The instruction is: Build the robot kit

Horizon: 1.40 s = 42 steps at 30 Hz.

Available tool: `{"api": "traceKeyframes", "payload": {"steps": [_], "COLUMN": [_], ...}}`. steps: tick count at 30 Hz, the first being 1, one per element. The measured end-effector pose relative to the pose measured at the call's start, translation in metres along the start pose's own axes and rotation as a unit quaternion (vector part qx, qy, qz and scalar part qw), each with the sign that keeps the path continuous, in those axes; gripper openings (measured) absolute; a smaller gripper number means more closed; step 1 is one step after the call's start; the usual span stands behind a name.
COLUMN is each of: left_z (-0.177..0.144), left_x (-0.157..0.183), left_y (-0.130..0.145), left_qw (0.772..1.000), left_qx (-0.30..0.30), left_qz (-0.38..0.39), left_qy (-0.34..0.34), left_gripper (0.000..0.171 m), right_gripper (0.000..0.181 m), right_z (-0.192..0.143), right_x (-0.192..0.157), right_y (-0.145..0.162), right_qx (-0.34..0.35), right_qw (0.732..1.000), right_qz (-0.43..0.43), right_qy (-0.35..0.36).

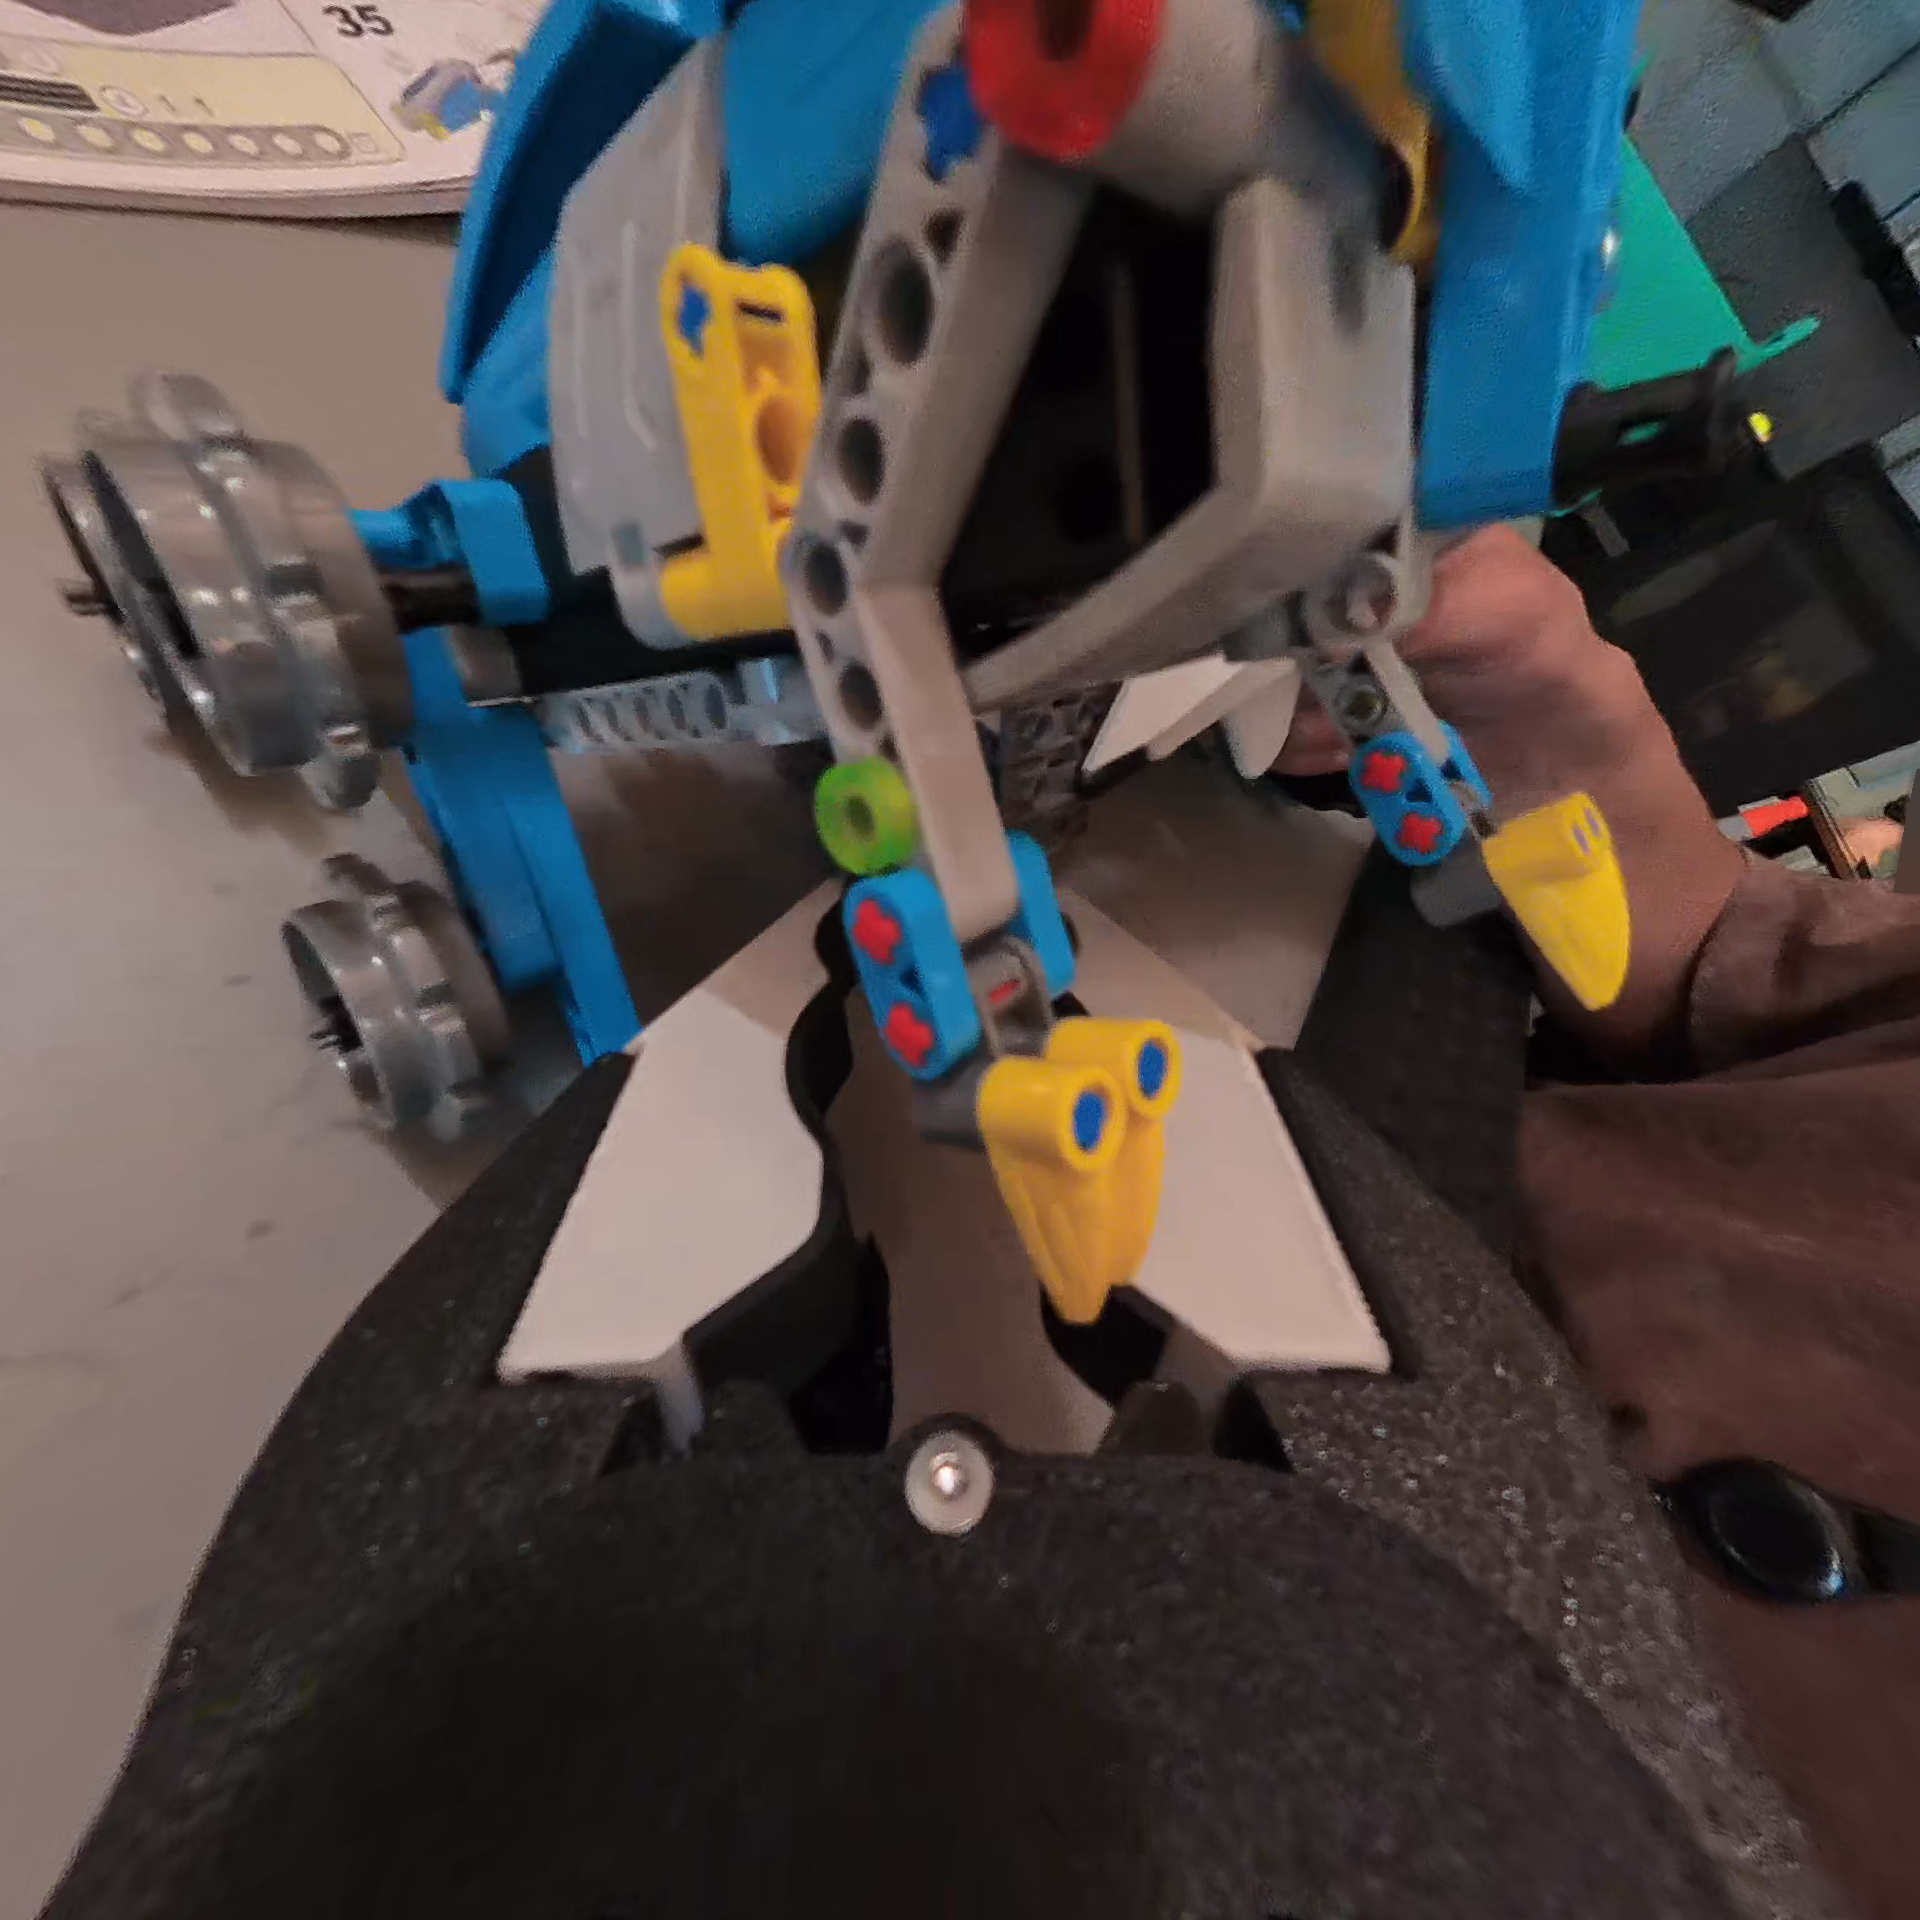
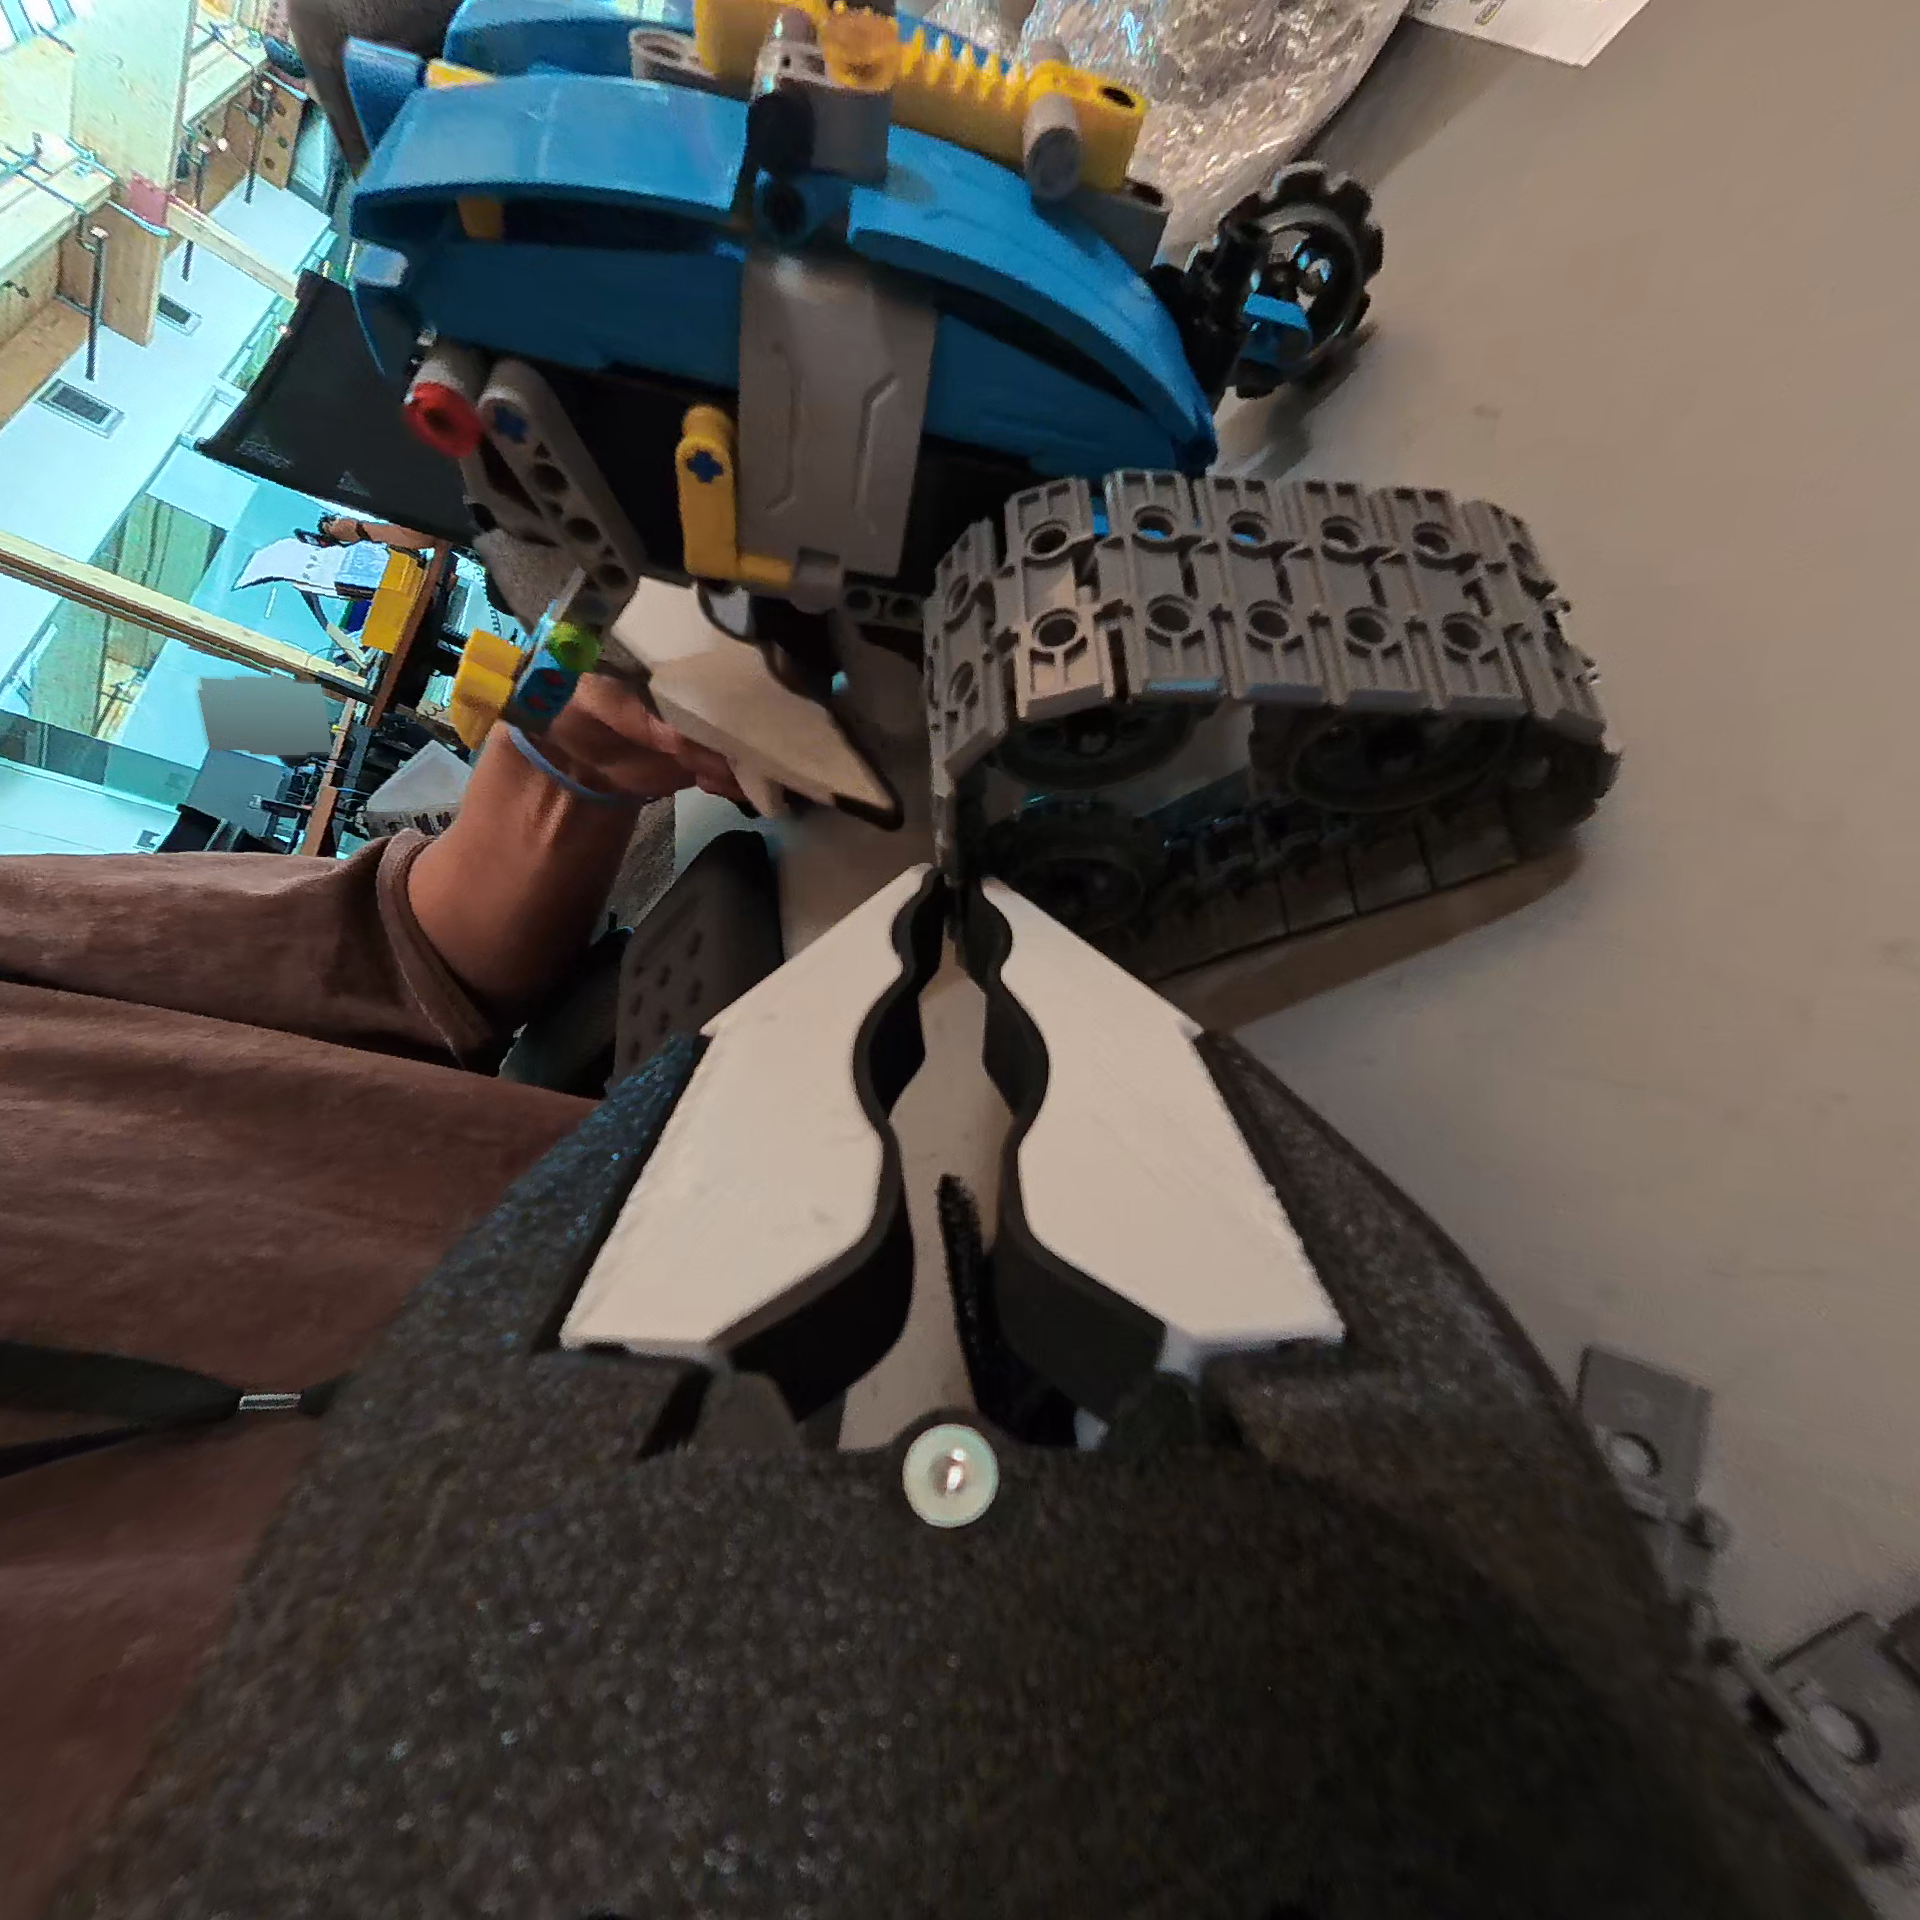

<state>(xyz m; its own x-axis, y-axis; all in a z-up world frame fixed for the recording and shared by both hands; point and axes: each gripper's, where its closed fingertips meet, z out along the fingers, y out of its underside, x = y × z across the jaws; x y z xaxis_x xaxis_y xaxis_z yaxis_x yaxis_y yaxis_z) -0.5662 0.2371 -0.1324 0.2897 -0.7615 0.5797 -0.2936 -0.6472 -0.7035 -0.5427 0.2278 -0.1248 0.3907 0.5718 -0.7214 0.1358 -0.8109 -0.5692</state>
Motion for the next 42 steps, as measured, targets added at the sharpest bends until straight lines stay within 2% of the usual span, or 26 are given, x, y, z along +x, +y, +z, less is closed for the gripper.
{"api": "traceKeyframes", "payload": {"steps": [2,11,14,20,29,35,39,42], "left_z": [0.002,0.006,0.008,0.019,0.021,0.021,0.022,0.023], "left_x": [0.0,0.014,0.014,0.014,0.012,0.012,0.01,0.01], "left_y": [0.0,-0.01,-0.015,-0.016,-0.01,-0.013,-0.016,-0.017], "left_qw": [1.0,0.993,0.991,0.995,0.996,0.994,0.989,0.988], "left_qx": [-0.001,0.005,0.014,0.007,-0.013,-0.01,-0.001,-0.002], "left_qz": [0.002,-0.068,-0.082,-0.061,-0.042,-0.066,-0.113,-0.119], "left_qy": [0.0,0.092,0.101,0.082,0.077,0.09,0.097,0.101], "left_gripper": [0.031,0.025,0.024,0.025,0.011,0.008,0.004,0.003], "right_gripper": [0.004,0.003,0.003,0.003,0.003,0.003,0.004,0.004], "right_z": [0.0,-0.001,-0.002,-0.003,-0.004,-0.005,-0.007,-0.008], "right_x": [0.0,0.001,0.002,0.002,0.004,0.004,0.007,0.007], "right_y": [0.0,0.0,-0.001,-0.001,-0.002,-0.003,-0.006,-0.007], "right_qx": [0.001,0.001,0.002,-0.005,-0.002,-0.002,0.017,0.032], "right_qw": [1.0,1.0,1.0,1.0,1.0,1.0,1.0,0.999], "right_qz": [0.0,0.006,0.007,0.001,-0.001,-0.002,-0.006,0.016], "right_qy": [-0.001,-0.014,-0.013,-0.007,-0.01,-0.013,-0.004,-0.016]}}
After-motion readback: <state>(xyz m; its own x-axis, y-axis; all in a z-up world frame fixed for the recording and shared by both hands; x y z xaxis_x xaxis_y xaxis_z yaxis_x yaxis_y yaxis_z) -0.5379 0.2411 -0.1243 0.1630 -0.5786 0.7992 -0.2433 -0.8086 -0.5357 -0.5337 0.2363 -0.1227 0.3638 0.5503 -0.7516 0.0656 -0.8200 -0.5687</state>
